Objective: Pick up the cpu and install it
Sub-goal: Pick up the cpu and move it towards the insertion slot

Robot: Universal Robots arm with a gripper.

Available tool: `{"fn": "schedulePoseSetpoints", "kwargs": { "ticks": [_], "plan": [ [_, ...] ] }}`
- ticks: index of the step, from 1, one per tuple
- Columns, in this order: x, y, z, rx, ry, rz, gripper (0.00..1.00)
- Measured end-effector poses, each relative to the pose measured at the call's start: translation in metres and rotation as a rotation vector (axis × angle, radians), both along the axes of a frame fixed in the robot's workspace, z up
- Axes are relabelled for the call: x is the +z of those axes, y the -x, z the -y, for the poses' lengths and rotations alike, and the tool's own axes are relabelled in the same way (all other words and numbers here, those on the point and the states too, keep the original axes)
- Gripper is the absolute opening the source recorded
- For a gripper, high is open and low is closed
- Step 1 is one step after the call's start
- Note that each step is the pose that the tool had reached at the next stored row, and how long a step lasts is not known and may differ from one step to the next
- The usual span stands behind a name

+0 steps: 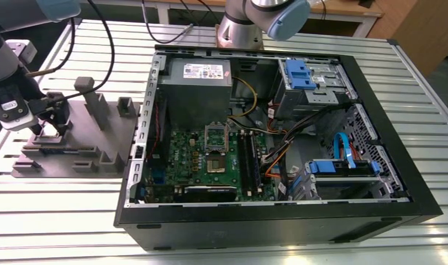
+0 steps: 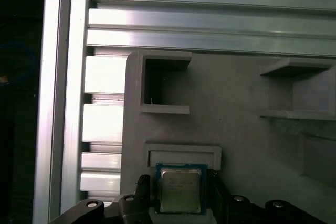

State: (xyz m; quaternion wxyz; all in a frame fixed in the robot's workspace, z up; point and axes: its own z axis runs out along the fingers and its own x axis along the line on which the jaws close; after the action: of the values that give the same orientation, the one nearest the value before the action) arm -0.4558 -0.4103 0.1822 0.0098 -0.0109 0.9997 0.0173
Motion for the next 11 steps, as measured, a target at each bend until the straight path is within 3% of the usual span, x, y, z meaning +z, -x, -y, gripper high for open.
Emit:
{"fn": "schedulePoseSetpoints", "kwargs": {
  "ticks": [6, 11],
  "plan": [
    [-0.0001, 0.0010, -0.0002, 0.000, -0.0002, 0.0169, 0.56],
    [0.0000, 0.0044, -0.0005, 0.000, 0.0000, 0.0210, 0.56]
  ]
}}
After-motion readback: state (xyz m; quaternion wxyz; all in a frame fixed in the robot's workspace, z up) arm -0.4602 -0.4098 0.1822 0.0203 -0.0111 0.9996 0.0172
